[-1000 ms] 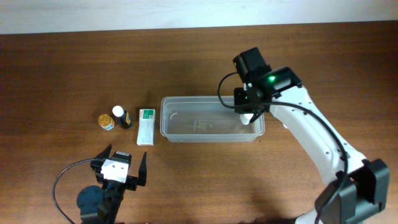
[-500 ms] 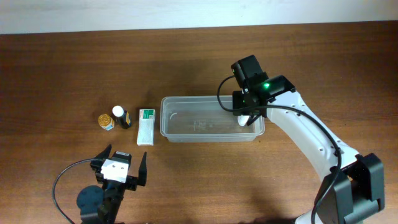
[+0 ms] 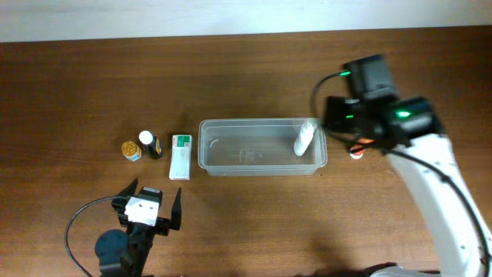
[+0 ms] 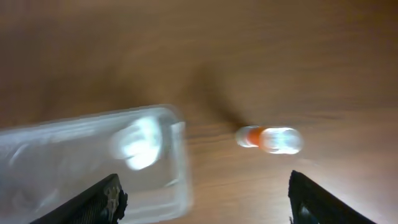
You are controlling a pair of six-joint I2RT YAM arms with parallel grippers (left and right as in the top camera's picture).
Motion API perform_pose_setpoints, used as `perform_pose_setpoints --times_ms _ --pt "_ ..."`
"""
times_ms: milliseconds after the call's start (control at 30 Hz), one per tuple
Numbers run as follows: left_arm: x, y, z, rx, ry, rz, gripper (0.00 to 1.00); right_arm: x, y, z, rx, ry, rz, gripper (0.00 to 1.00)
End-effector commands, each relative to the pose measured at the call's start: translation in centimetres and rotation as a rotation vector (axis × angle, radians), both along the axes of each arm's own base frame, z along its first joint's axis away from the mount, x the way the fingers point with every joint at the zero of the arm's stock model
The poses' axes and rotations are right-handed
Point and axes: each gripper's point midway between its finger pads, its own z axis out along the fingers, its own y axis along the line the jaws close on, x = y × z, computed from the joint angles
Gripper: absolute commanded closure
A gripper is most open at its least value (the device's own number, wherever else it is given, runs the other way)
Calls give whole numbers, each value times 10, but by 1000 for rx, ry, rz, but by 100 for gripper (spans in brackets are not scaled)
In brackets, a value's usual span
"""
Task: Pack container
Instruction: 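Grasp the orange Redoxon tube with the right gripper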
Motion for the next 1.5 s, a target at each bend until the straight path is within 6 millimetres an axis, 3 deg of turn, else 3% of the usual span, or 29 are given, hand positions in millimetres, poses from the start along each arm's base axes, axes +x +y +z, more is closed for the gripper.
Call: perform_pose_setpoints --times_ms 0,233,467,633,767,867,900,1033,1267,1333,1467 --pt "0 -1 0 6 -8 -10 0 -1 -49 -10 -1 45 -147 22" --pt "0 -1 0 6 -8 -10 0 0 -76 -69 86 228 -193 30" --pt "0 -1 0 6 -8 -10 0 7 -73 -112 104 348 -170 36" --pt "0 -1 0 6 -8 -10 0 10 -75 -127 102 385 -178 50" --pt "0 -1 0 6 -8 -10 0 13 -75 -128 104 376 -178 65" --pt "0 -1 0 6 -8 -9 0 12 -74 -128 105 378 -178 82" --pt "0 -1 0 6 -8 -10 0 12 -74 -126 104 376 -176 89" --pt "0 -1 0 6 -8 -9 0 6 -73 -110 104 360 -174 95" --pt "0 -1 0 6 -8 -9 0 -22 -68 -40 104 257 -162 96" --pt "0 -1 0 6 -8 -10 0 -34 -61 -18 108 216 -137 96" --pt "0 -1 0 6 -8 -9 0 -69 -26 21 145 160 -8 96"
